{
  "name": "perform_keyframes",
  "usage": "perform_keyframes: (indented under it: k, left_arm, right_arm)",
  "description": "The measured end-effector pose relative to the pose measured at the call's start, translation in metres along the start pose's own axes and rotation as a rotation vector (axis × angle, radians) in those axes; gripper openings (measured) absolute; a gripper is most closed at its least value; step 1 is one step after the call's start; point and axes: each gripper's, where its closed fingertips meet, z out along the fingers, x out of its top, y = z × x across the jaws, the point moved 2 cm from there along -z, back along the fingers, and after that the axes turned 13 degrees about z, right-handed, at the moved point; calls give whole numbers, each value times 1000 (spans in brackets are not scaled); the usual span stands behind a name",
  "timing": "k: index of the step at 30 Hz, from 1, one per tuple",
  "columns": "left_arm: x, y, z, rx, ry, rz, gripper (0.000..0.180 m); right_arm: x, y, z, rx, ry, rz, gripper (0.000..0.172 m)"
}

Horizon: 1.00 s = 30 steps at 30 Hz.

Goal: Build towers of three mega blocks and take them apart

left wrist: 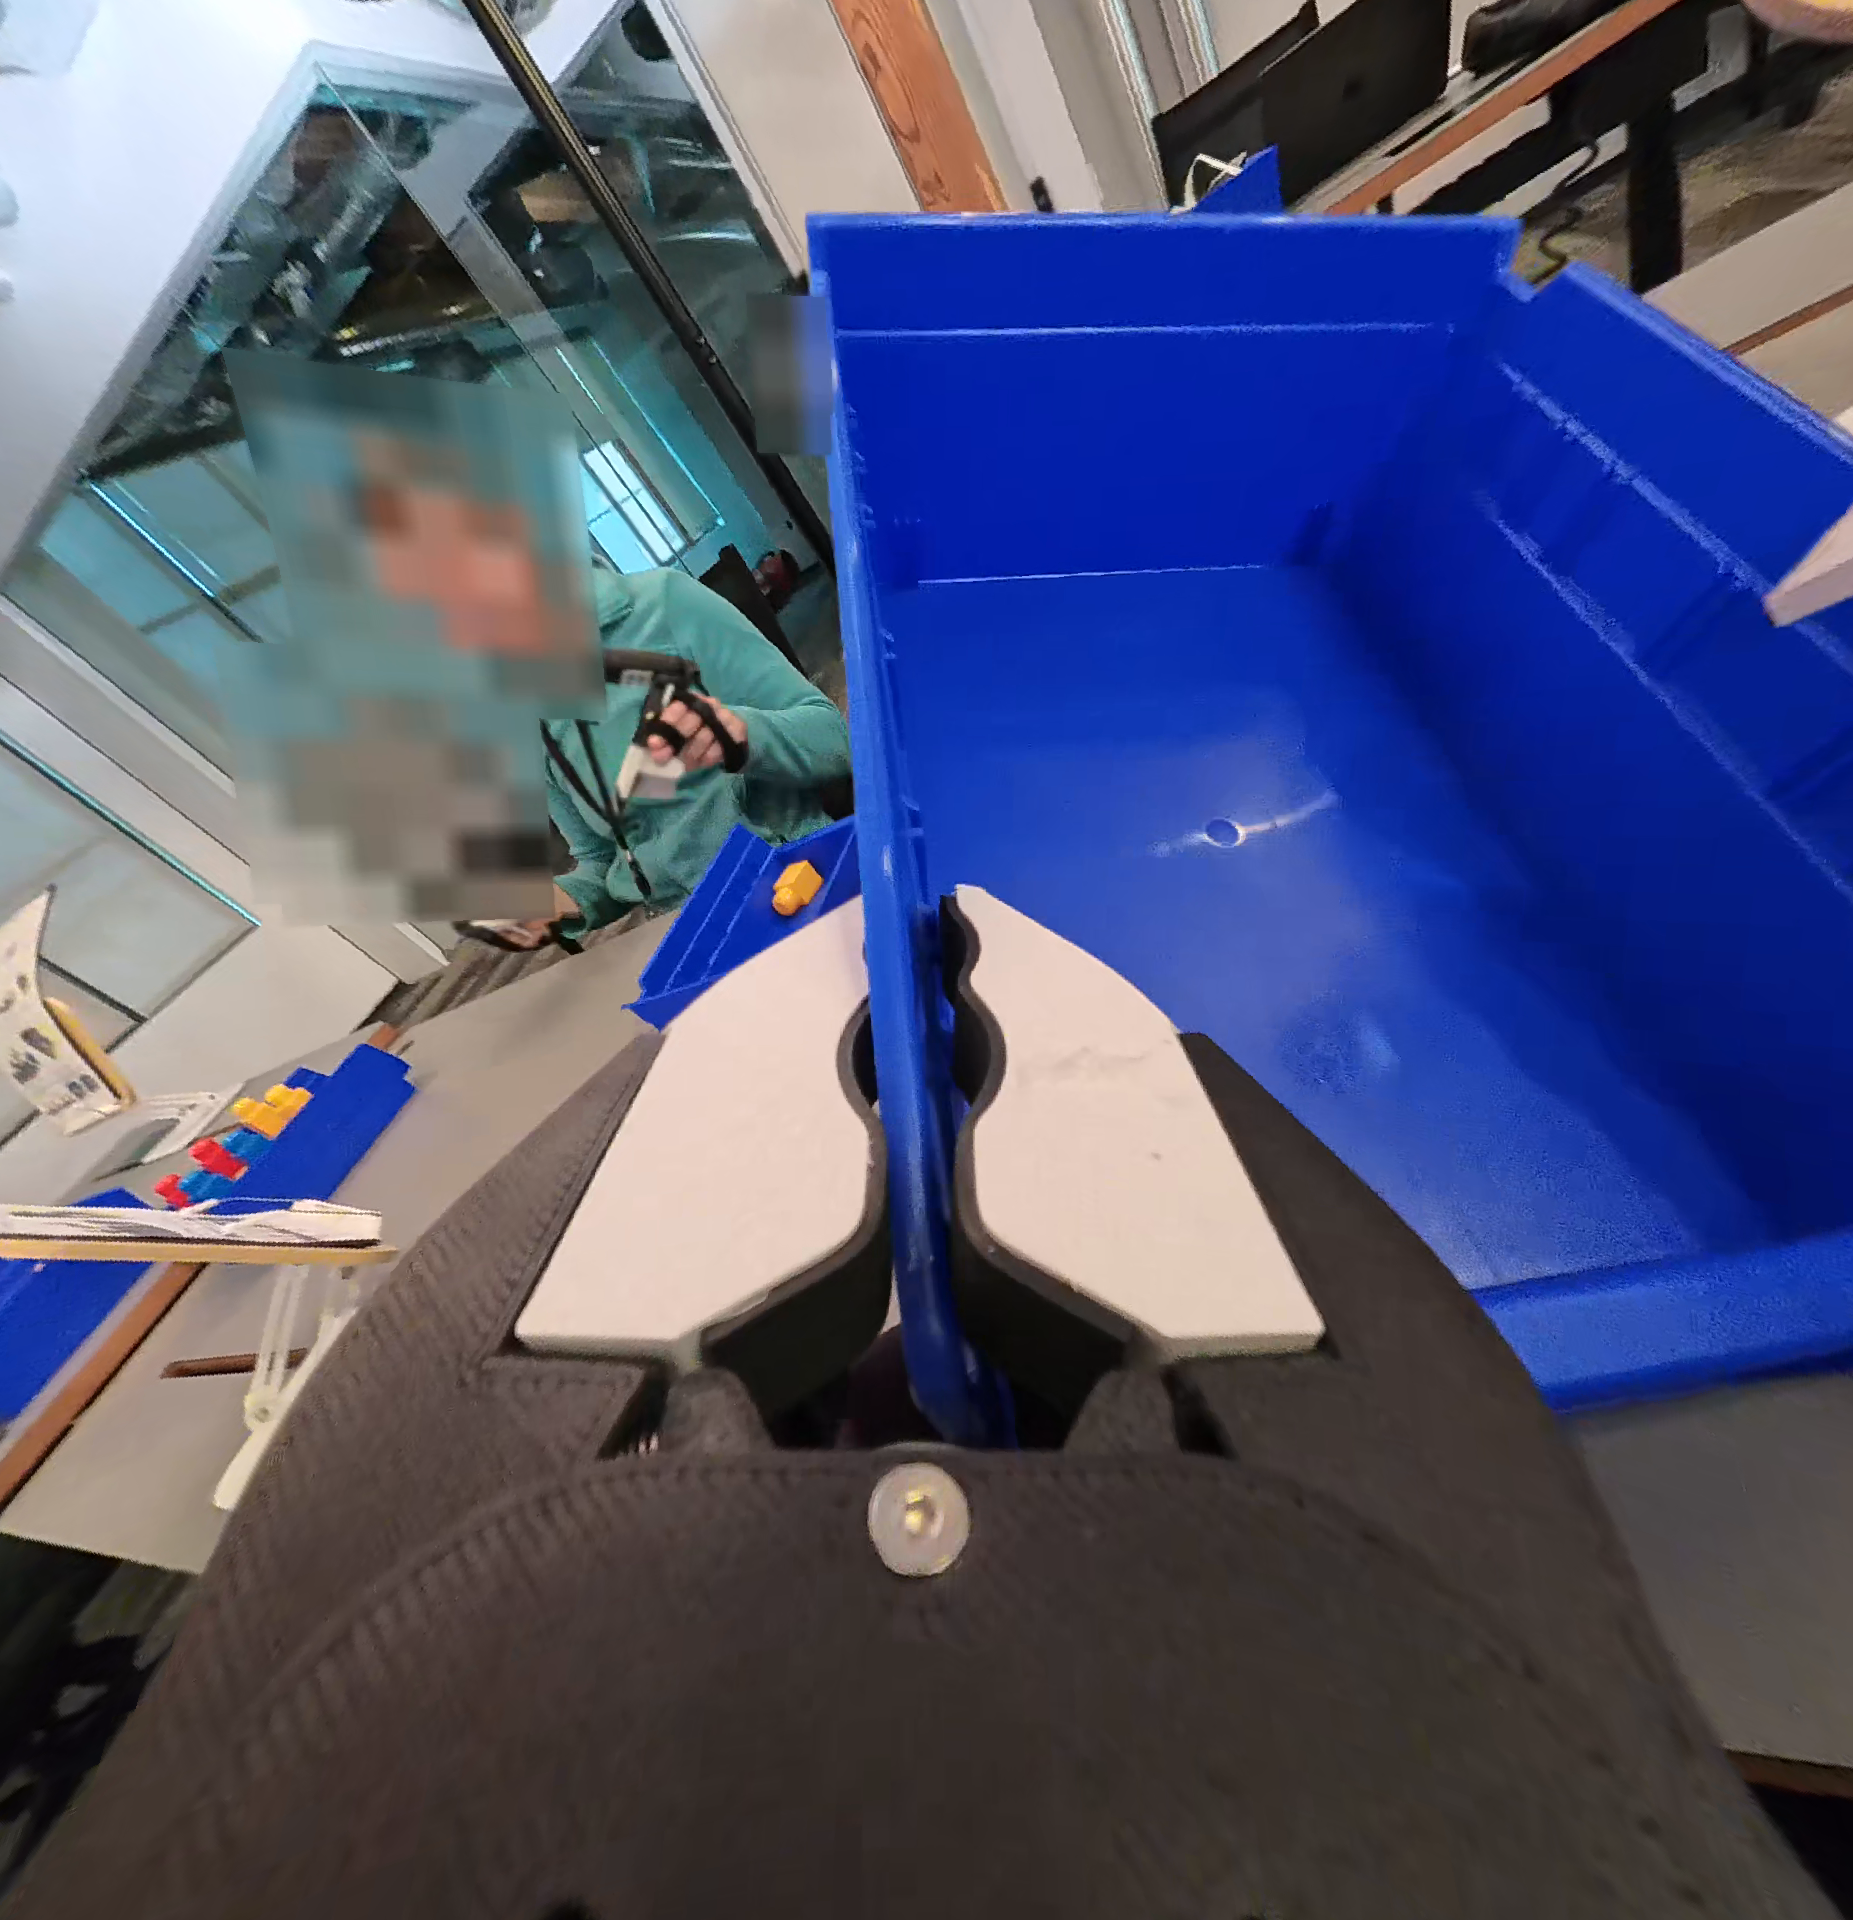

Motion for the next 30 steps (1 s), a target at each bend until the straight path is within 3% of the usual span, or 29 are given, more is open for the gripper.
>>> perform_keyframes:
  k: [5,10,13,17,23,30]
  left_arm:
    - [17,9,-9,31,33,69,6]
    - [43,17,-23,59,91,163,13]
    - [60,26,-32,66,129,216,21]
    - [76,41,-40,39,161,279,38]
    - [80,57,-48,-69,190,237,63]
    - [100,81,-62,-132,247,219,68]
  right_arm:
    - [-3,5,1,-14,-30,47,38]
    - [-2,14,-2,-52,-10,43,24]
    - [0,22,-3,-54,-4,95,11]
    - [4,27,-4,-60,-2,94,6]
    - [10,29,-10,-40,-7,74,5]
    - [23,34,-23,-59,27,47,4]
